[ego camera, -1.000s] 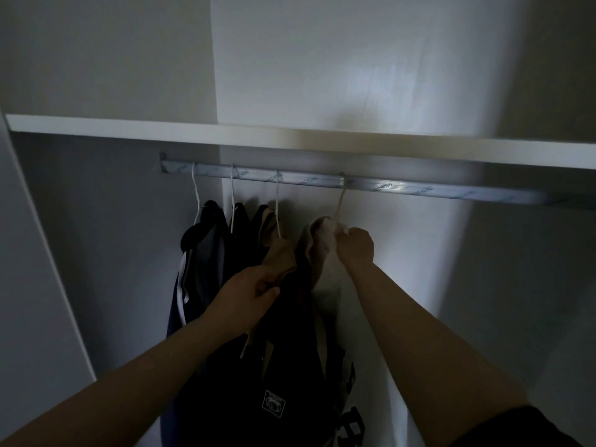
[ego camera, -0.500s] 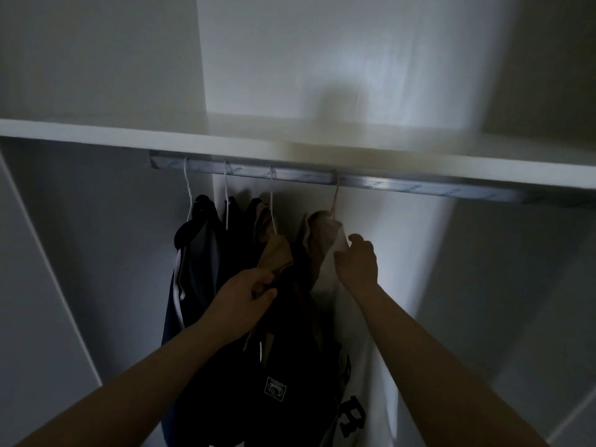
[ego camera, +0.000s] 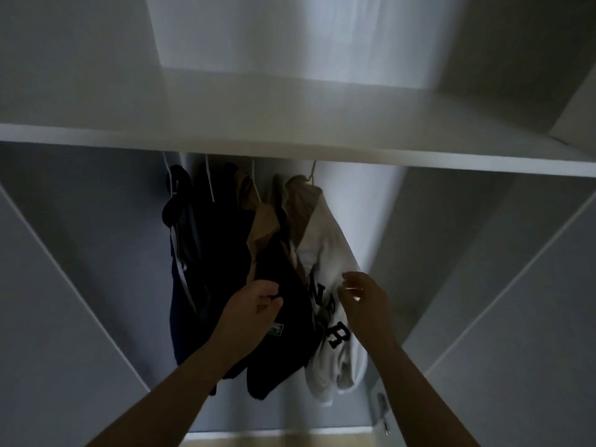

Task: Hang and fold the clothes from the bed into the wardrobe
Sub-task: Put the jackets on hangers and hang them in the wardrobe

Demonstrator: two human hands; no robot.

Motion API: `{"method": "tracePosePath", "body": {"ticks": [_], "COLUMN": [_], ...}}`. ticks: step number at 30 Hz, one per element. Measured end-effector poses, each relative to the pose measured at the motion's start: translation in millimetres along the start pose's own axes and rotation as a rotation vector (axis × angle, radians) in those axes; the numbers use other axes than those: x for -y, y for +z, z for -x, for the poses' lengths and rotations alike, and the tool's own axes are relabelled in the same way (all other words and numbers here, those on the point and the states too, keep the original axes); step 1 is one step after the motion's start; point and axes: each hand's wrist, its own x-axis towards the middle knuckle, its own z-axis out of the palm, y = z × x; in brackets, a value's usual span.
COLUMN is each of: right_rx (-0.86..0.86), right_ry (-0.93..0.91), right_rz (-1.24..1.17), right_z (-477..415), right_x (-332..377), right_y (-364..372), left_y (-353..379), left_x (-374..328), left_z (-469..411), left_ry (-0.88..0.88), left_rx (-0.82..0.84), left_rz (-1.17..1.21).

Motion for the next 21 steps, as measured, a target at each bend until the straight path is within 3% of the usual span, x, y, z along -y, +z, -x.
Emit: {"method": "tracePosePath", "body": {"ticks": [4,15,21], "right_rx": [-0.004,-0.085,-0.138], "right_ry": [0.105,0.049,0.127], "right_rz": [-0.062,-0.046,-0.098], "right_z": [40.9,139.4,204.0], "right_x": [-2.9,2.4,-13.8], "right_y": [-14.4,-101.2,-153.1], "left_y": [3.3,37.0,64.0], "left_x": [-5.8,-57.7,-76.8], "left_z": [23.2,124.9,178.3], "left_ry": [-0.016,0.008,0.009], "left_rx": [0.005,0.001,0.086], "left_rz": [0.051,0.264,0.272]}}
